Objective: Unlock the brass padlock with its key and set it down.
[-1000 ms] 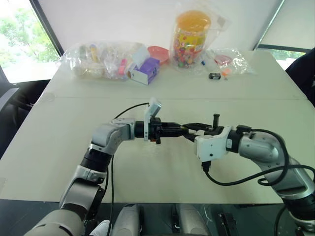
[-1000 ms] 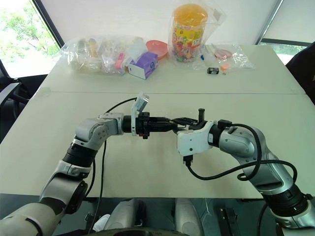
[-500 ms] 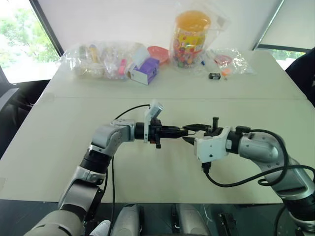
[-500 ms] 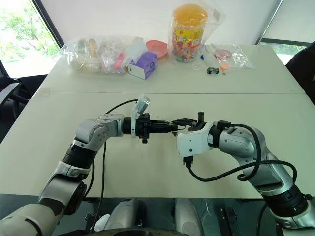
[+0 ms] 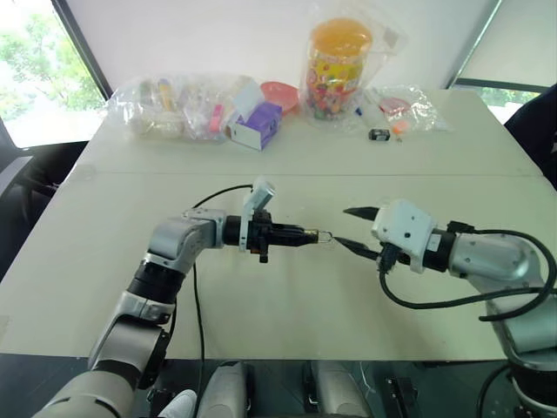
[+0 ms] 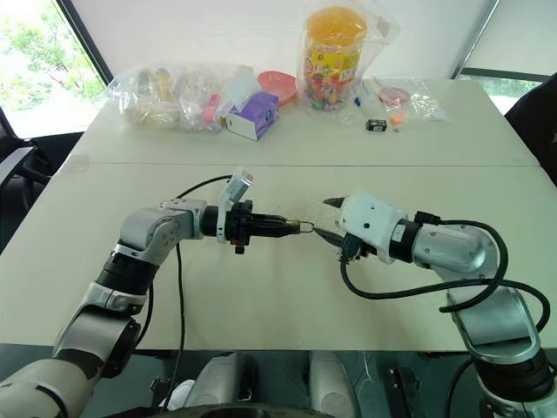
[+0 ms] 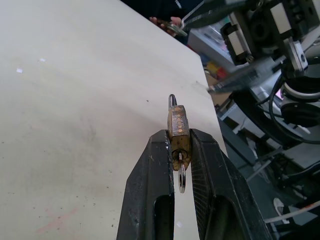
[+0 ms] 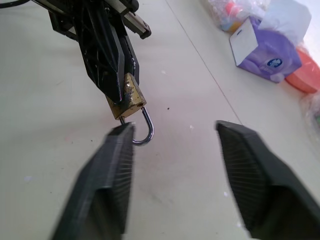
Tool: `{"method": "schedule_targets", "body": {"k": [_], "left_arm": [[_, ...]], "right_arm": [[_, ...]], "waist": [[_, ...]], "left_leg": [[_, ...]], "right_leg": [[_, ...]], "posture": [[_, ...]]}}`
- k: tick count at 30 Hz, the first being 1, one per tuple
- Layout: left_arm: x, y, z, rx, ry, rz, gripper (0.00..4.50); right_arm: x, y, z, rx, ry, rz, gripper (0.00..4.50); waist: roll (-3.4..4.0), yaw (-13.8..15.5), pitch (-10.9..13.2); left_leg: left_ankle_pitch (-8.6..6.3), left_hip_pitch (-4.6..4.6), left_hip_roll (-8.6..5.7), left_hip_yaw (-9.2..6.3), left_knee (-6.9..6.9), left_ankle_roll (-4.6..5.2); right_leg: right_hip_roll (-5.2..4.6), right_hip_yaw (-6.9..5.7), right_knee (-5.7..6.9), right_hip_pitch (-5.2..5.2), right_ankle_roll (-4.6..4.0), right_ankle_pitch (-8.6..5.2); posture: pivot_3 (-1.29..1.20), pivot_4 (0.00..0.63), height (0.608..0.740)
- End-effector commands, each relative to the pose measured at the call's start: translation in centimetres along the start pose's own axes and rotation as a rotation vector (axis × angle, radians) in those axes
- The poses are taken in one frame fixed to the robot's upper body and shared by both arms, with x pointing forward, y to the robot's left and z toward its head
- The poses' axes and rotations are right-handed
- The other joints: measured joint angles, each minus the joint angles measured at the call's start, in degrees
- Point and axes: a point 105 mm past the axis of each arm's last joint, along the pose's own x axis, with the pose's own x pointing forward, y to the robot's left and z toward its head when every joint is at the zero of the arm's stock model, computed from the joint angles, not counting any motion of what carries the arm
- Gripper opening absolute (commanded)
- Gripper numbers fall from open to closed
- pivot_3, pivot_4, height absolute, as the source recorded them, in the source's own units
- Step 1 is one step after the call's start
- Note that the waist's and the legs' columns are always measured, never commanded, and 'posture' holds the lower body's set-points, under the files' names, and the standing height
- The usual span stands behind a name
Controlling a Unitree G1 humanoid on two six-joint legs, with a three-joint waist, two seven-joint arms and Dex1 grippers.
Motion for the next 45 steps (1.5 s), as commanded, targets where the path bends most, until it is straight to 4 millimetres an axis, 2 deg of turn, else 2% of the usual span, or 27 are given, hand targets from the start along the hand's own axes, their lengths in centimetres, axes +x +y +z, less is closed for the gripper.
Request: {"method": "schedule_targets", "body": {"k": [1, 2, 14, 20, 27, 35, 39, 43, 45], "left_arm": [[0.0, -0.7, 1.4, 0.05, -0.02, -0.038, 0.0], [0.1, -0.7, 1.5, 0.054, -0.021, -0.039, 0.0], [0.2, -1.3, 2.6, 0.06, -0.052, -0.069, 0.0], [0.2, -1.5, 3.1, 0.065, -0.066, -0.07, 0.0], [0.1, -1.7, 2.9, 0.063, -0.068, -0.077, 0.0], [0.1, -1.9, 2.9, 0.062, -0.064, -0.092, 0.0], [0.7, -0.5, 2.4, 0.091, -0.05, -0.011, 0.0], [2.9, 2.9, 0.5, 0.114, -0.042, 0.194, 0.0], [3.9, 3.3, -0.1, 0.079, -0.046, 0.202, 0.0]], "right_arm": [[0.1, -0.4, 1.2, 0.004, -0.042, -0.042, 0.27], [0.2, -0.4, 1.2, 0.019, -0.044, -0.046, 0.04], [1.7, 1.4, 0.1, 0.051, -0.032, -0.002, 0.04], [2.1, 1.8, -1.5, 0.056, 0.003, 0.021, 0.04], [0.7, 2.4, -3.8, 0.076, 0.078, 0.036, 0.04], [0.7, 1.6, -4.4, 0.074, 0.088, -0.001, 0.04], [0.0, 1.6, -4.5, 0.066, 0.104, -0.007, 0.04], [-1.2, 1.9, -4.5, 0.063, 0.129, -0.029, 0.04], [-1.5, 1.8, -4.2, 0.067, 0.128, -0.055, 0.04]], "waist": [[0.0, 0.0, 0.0], [0.0, 0.0, 0.0], [0.0, -0.1, 0.0], [0.0, 0.0, 0.0], [-0.02, 0.1, 0.0], [-0.01, -0.1, 0.0], [-0.01, 0.2, 0.0], [-0.01, 1.4, 0.0], [-0.02, 1.3, 0.0]], "left_leg": [[0.0, 0.0, 0.0, 0.0, 0.0, 0.0], [0.0, 0.0, 0.0, 0.0, 0.0, 0.0], [0.0, -0.01, 0.01, -0.01, 0.0, 0.0], [0.0, -0.01, 0.0, 0.0, 0.0, 0.0], [0.0, -0.02, -0.01, -0.01, 0.0, 0.0], [0.0, 0.02, 0.04, 0.01, -0.01, 0.0], [0.0, -0.01, 0.0, 0.0, 0.0, 0.0], [-0.01, -0.03, -0.06, 0.01, 0.01, 0.02], [-0.02, -0.03, -0.1, 0.01, 0.02, 0.04]], "right_leg": [[0.01, 0.0, 0.0, 0.0, 0.0, 0.0], [0.01, 0.0, 0.0, 0.0, 0.0, 0.0], [0.04, -0.01, 0.0, 0.0, 0.0, 0.0], [0.04, -0.01, 0.0, 0.0, 0.0, 0.0], [0.03, -0.01, -0.01, 0.0, 0.0, 0.0], [0.1, 0.02, 0.0, 0.0, 0.0, 0.0], [0.06, 0.01, -0.01, 0.0, 0.0, 0.0], [0.01, 0.02, -0.07, 0.03, 0.0, 0.0], [-0.01, 0.02, -0.09, 0.04, 0.01, 0.0]], "posture": [[0.0, 0.15, 0.735], [0.0, 0.15, 0.735], [0.0, 0.15, 0.735], [0.0, 0.15, 0.735], [0.0, 0.15, 0.735], [0.0, 0.15, 0.735], [0.0, 0.15, 0.735], [0.0, 0.15, 0.735], [0.0, 0.15, 0.735]]}}
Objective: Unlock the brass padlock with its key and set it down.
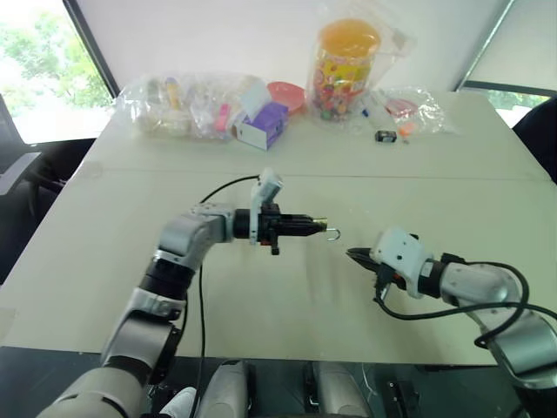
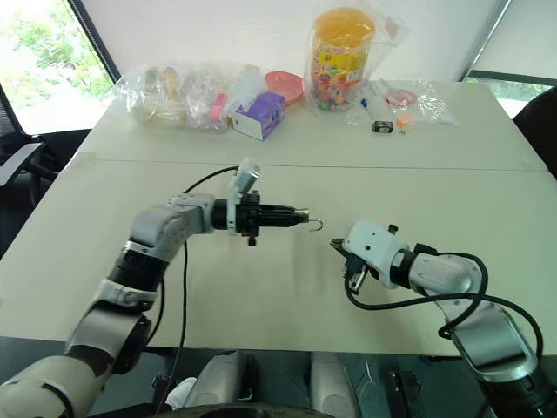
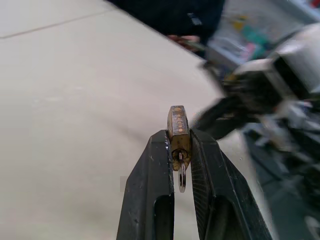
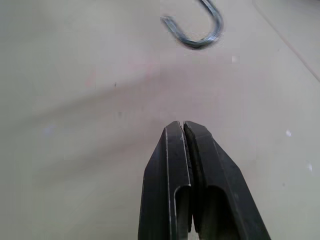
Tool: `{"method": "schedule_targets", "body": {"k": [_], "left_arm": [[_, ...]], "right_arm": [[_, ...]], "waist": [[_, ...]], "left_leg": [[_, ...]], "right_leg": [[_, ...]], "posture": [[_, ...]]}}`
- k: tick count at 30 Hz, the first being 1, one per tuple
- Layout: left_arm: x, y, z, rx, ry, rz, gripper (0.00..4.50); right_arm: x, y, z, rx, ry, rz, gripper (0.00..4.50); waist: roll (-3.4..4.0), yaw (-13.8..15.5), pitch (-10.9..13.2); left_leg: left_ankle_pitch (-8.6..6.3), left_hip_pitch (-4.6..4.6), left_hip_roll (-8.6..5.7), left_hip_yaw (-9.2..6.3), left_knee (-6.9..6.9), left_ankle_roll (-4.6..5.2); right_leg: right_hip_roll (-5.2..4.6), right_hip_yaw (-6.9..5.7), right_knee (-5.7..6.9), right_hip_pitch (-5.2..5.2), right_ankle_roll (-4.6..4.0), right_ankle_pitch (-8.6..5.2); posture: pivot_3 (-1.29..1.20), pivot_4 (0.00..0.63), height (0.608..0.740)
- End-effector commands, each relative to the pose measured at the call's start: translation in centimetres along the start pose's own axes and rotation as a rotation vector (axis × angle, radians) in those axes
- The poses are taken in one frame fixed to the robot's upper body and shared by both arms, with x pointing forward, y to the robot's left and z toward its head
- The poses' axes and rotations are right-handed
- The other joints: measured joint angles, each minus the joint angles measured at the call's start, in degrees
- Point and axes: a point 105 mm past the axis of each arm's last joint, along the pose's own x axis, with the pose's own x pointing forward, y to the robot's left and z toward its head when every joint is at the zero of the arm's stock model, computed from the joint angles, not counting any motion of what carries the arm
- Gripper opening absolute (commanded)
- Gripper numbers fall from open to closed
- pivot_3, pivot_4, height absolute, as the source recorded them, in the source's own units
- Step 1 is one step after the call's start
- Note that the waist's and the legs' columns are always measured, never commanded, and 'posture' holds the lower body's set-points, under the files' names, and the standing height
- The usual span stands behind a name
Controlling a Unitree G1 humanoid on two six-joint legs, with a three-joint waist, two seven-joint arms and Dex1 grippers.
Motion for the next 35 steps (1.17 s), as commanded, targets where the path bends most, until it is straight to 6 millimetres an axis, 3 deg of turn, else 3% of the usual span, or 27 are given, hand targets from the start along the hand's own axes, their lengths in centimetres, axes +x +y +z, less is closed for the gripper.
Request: {"method": "schedule_targets", "body": {"k": [1, 6, 12, 16, 21, 27, 35], "left_arm": [[1.5, 0.4, -0.5, -0.002, -0.008, 0.031, 0.0], [2.8, 0.7, -1.9, -0.04, 0.013, 0.033, 0.0], [2.8, 0.9, -2.6, -0.1, 0.019, 0.02, 0.0], [2.2, 1.4, -3.2, -0.104, 0.038, 0.03, 1.88], [0.3, 1.5, -2.4, -0.103, 0.023, 0.022, 4.45], [-3.3, -0.5, -1.4, 0.022, 0.043, -0.065, 4.48], [-5.4, -2.3, -1.2, 0.108, 0.079, -0.107, 4.48]], "right_arm": [[-1.0, -0.5, 1.7, -0.041, -0.042, -0.061, 0.04], [-1.6, -0.3, 2.5, -0.043, -0.047, -0.097, 0.04], [-2.0, -0.1, 2.9, -0.046, -0.039, -0.125, 0.04], [-2.0, 0.0, 3.0, -0.048, -0.033, -0.132, 0.0], [-2.4, -0.1, 2.8, -0.048, -0.019, -0.141, 0.0], [-3.7, -0.6, 2.0, -0.053, 0.033, -0.155, 0.0], [-5.1, -0.2, 1.2, -0.047, 0.099, -0.087, 0.0]], "waist": [[0.0, 0.0, 0.0], [0.01, -0.3, 0.0], [0.0, -0.1, 0.0], [0.0, -0.1, 0.0], [0.0, -0.2, 0.0], [0.02, -0.7, 0.0], [0.02, -0.1, 0.0]], "left_leg": [[0.0, 0.0, 0.0, 0.0, 0.0, 0.0], [0.0, 0.03, 0.06, -0.01, -0.02, 0.0], [0.0, 0.02, 0.06, -0.01, -0.01, 0.0], [0.0, 0.02, 0.05, -0.01, -0.01, 0.0], [0.0, 0.03, 0.05, -0.01, -0.02, 0.0], [0.0, 0.05, 0.14, -0.02, -0.05, 0.0], [-0.01, 0.03, 0.07, -0.01, -0.02, 0.01]], "right_leg": [[0.0, 0.0, 0.0, 0.0, 0.0, 0.0], [0.07, -0.02, 0.01, -0.01, 0.0, 0.0], [0.08, -0.05, 0.01, -0.01, 0.0, 0.0], [0.08, -0.05, 0.01, -0.01, 0.0, 0.0], [0.08, -0.05, 0.02, 0.0, 0.0, 0.0], [0.1, -0.01, 0.03, -0.01, -0.01, -0.01], [0.03, -0.02, -0.03, 0.05, -0.01, -0.01]], "posture": [[0.0, 0.15, 0.735], [0.0, 0.15, 0.735], [0.0, 0.15, 0.735], [0.0, 0.15, 0.735], [0.0, 0.15, 0.735], [0.0, 0.15, 0.735], [0.0, 0.15, 0.735]]}}
